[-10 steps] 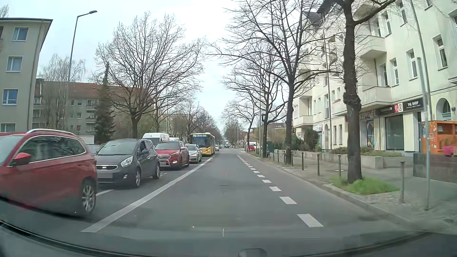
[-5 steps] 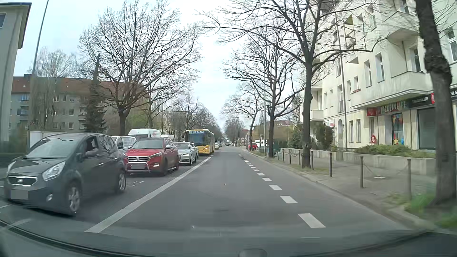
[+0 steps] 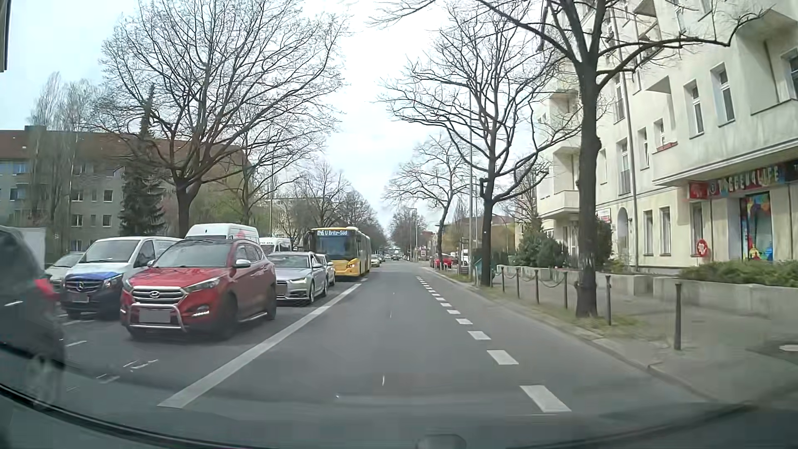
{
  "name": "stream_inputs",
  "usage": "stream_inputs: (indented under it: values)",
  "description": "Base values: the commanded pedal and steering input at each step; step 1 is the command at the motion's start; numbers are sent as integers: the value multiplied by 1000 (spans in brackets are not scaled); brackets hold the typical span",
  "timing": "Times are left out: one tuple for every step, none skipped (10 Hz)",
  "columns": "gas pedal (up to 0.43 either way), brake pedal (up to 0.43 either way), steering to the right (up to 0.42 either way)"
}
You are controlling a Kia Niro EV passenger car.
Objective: Follow the waypoints while adhering to traffic rules and regulations
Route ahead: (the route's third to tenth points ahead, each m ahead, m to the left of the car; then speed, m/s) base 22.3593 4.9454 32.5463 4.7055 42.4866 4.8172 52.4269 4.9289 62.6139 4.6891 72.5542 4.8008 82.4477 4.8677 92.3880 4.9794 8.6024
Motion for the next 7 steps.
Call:
stream_inputs:
  values:
    - [87,0,2]
    - [118,0,0]
    - [118,0,0]
    - [118,0,0]
    - [118,0,0]
    - [118,0,0]
    - [118,0,-1]
